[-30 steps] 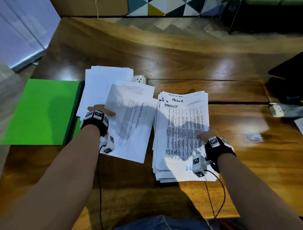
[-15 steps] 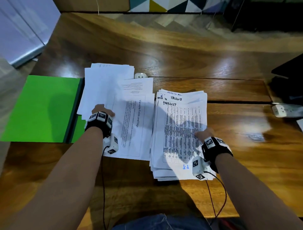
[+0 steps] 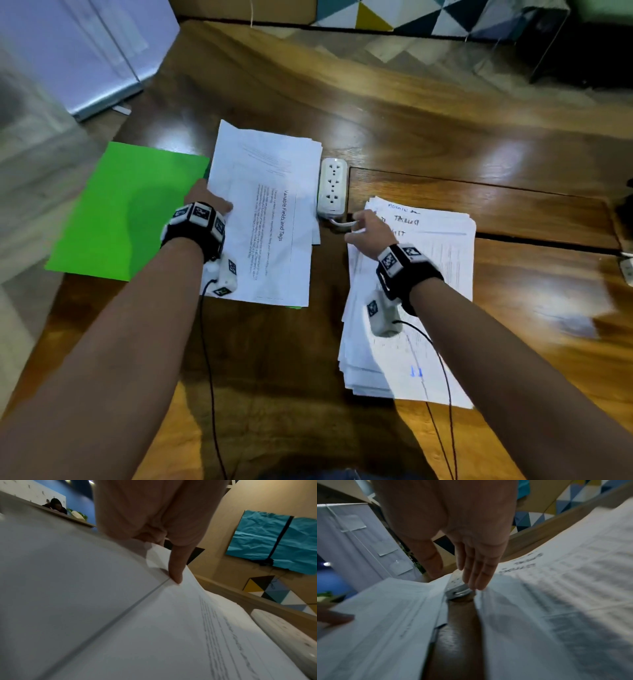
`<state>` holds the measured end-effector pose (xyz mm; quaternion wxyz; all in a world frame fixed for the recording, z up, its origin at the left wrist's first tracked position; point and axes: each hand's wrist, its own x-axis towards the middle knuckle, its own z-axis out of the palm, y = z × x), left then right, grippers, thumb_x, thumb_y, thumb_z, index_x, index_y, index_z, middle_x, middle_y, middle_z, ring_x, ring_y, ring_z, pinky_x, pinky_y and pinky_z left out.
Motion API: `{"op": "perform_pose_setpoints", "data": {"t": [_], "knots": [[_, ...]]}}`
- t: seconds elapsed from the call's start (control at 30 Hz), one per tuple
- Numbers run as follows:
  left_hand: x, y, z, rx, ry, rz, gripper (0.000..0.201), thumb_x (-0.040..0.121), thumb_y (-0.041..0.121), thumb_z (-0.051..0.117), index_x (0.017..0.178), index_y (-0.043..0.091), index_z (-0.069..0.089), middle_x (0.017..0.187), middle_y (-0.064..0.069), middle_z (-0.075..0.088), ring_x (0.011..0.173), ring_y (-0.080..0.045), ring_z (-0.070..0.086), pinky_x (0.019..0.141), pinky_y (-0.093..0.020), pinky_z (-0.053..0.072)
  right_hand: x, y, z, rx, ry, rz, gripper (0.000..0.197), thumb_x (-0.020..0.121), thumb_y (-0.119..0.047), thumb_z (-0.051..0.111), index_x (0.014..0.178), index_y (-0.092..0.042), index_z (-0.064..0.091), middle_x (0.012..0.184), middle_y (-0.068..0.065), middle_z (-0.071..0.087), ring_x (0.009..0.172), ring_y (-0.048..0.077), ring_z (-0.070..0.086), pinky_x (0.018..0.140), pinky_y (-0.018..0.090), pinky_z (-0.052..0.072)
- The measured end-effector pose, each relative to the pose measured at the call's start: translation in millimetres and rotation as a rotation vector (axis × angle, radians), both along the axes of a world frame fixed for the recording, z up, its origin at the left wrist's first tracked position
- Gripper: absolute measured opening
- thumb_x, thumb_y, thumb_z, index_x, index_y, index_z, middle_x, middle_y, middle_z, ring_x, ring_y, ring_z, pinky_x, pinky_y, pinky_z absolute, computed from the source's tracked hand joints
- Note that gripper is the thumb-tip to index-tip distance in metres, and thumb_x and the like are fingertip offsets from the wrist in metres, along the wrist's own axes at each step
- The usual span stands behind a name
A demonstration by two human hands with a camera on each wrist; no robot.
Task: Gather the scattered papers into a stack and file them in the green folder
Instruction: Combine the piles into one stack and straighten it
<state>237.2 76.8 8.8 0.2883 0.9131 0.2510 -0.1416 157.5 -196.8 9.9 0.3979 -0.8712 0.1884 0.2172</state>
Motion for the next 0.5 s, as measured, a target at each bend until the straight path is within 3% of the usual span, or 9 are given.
{"op": "perform_pose_setpoints", "data": {"t": [0.1, 0.17, 0.23, 0.27, 0.33, 0.37, 0.4, 0.43, 0.5], "knots": [[9, 9, -10, -0.013, -0.003, 0.012, 0.048, 0.084, 0.010, 0.064, 0.127, 0.000, 0.046, 0.131, -0.020, 0.053, 0.120, -0.035, 0.052, 0.092, -0.038, 0.043, 26, 30, -2, 0.136, 0.144, 0.014, 0.045, 0.085, -0.019, 0.064, 0.124, -0.007, 0.047, 0.110, 0.009, 0.052, 0.099, 0.022, 0.053, 0.087, 0.034, 0.046], [18, 12, -17, 0.002, 0.028, 0.003, 0.049, 0.084, 0.013, 0.065, 0.127, 0.000, 0.046, 0.131, -0.021, 0.053, 0.120, -0.036, 0.052, 0.090, -0.038, 0.044, 41, 43, -10, 0.154, 0.211, 0.020, 0.018, 0.087, -0.018, 0.062, 0.096, -0.005, 0.054, 0.086, 0.006, 0.049, 0.077, 0.019, 0.050, 0.072, 0.033, 0.046], [27, 11, -23, 0.062, 0.111, -0.037, 0.063, 0.081, 0.023, 0.070, 0.134, 0.003, 0.042, 0.138, -0.023, 0.045, 0.126, -0.039, 0.046, 0.100, -0.044, 0.043, 51, 53, -18, 0.129, 0.244, -0.009, 0.032, 0.088, -0.015, 0.060, 0.062, -0.011, 0.040, 0.061, 0.003, 0.038, 0.054, 0.016, 0.037, 0.053, 0.027, 0.031], [30, 10, -27, 0.096, 0.154, -0.047, 0.071, 0.080, 0.028, 0.071, 0.138, 0.004, 0.037, 0.143, -0.024, 0.038, 0.130, -0.040, 0.040, 0.104, -0.046, 0.040, 54, 58, -20, 0.111, 0.242, -0.026, 0.036, 0.088, -0.015, 0.059, 0.059, -0.012, 0.037, 0.058, 0.003, 0.036, 0.052, 0.016, 0.036, 0.052, 0.026, 0.028], [35, 4, -31, 0.127, 0.206, -0.037, 0.081, 0.080, 0.034, 0.070, 0.142, 0.002, 0.029, 0.147, -0.024, 0.028, 0.135, -0.039, 0.032, 0.108, -0.046, 0.034, 60, 67, -22, 0.132, 0.238, -0.075, 0.015, 0.088, -0.014, 0.057, 0.077, -0.004, 0.057, 0.073, 0.009, 0.055, 0.069, 0.023, 0.055, 0.061, 0.031, 0.045], [35, -1, -30, 0.137, 0.215, -0.031, 0.084, 0.081, 0.037, 0.069, 0.143, 0.001, 0.025, 0.149, -0.023, 0.025, 0.137, -0.038, 0.030, 0.108, -0.046, 0.032, 61, 69, -25, 0.146, 0.256, -0.095, 0.021, 0.088, -0.015, 0.056, 0.100, 0.002, 0.062, 0.095, 0.015, 0.063, 0.090, 0.029, 0.062, 0.077, 0.037, 0.052], [37, -4, -33, 0.141, 0.223, -0.021, 0.088, 0.081, 0.038, 0.068, 0.145, 0.000, 0.021, 0.150, -0.023, 0.023, 0.138, -0.038, 0.029, 0.108, -0.046, 0.031, 61, 71, -26, 0.128, 0.275, -0.099, 0.035, 0.088, -0.016, 0.056, 0.117, 0.005, 0.058, 0.115, 0.019, 0.062, 0.109, 0.033, 0.059, 0.091, 0.039, 0.050], [38, -6, -34, 0.121, 0.226, 0.003, 0.091, 0.081, 0.039, 0.068, 0.146, 0.000, 0.018, 0.152, -0.022, 0.020, 0.139, -0.037, 0.028, 0.108, -0.047, 0.032, 61, 73, -27, 0.114, 0.293, -0.105, 0.041, 0.089, -0.017, 0.055, 0.124, 0.004, 0.055, 0.127, 0.019, 0.058, 0.119, 0.033, 0.055, 0.097, 0.038, 0.047], [38, -7, -35, 0.040, 0.221, 0.050, 0.095, 0.080, 0.037, 0.070, 0.147, 0.000, 0.015, 0.152, -0.021, 0.024, 0.138, -0.037, 0.032, 0.106, -0.046, 0.036, 60, 72, -32, 0.114, 0.286, -0.124, 0.043, 0.088, -0.016, 0.054, 0.126, 0.003, 0.053, 0.132, 0.019, 0.055, 0.123, 0.033, 0.052, 0.099, 0.037, 0.046]]}}
